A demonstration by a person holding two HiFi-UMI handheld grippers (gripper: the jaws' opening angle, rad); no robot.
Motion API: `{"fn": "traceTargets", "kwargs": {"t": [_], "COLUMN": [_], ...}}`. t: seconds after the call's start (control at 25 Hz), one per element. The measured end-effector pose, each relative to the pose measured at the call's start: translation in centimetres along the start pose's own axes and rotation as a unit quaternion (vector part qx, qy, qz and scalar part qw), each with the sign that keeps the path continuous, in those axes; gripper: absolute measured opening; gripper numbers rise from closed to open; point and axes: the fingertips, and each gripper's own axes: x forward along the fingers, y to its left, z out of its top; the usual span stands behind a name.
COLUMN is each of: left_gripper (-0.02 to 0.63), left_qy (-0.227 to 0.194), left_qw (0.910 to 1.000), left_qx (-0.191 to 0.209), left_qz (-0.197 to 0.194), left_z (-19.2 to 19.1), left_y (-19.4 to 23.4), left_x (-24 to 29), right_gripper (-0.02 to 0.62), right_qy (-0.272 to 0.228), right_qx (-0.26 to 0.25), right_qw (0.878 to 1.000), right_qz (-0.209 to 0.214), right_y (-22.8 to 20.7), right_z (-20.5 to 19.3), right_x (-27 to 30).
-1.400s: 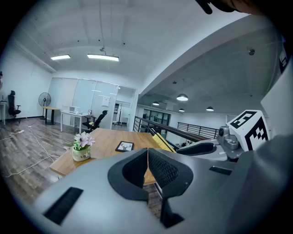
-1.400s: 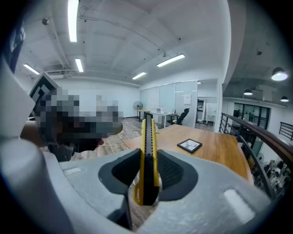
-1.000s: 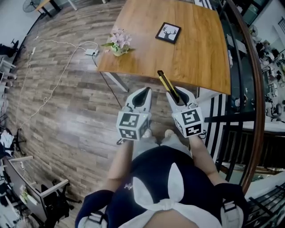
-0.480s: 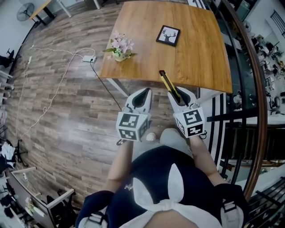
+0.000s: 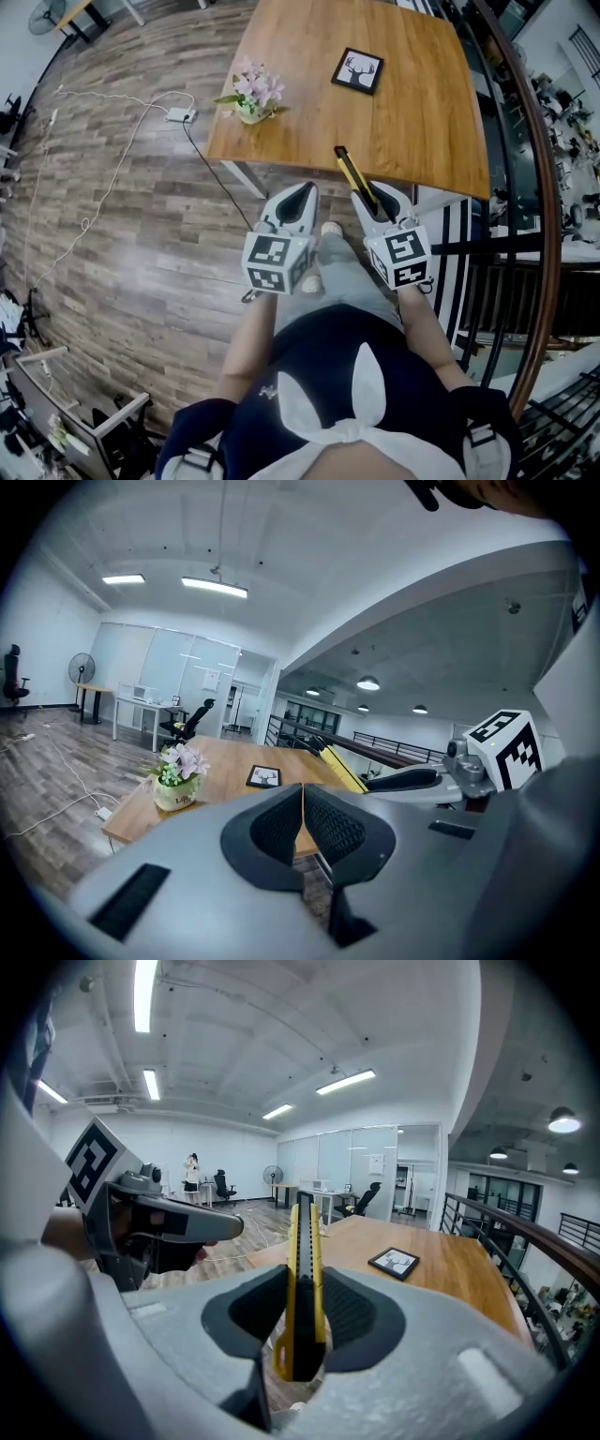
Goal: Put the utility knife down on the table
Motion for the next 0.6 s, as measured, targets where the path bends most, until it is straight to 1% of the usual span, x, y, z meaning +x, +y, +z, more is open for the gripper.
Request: {"fn": "traceTargets", "kwargs": {"t": [0.24,0.6], "left_gripper": [0.023,0.023], "left_qy": [0.008,0.009], "left_qw": [0.9999,0.9996], "left_qx": [0.004,0.014], "left_qz": [0.009,0.023], "left_z": [1.0,4.2], "left_y": [2.6,6.2], "left_x": [3.0,8.4], "right_gripper": [0.115,0.115], "right_qy": [-0.005,-0.023], "right_qx": [-0.001,-0.011], "right_qw": [1.000,1.000], "right_qz": [0.008,0.014], "right_y": [-2.3,-7.4], "right_z": [1.3,4.8], "right_x": [3.7,9.1]}}
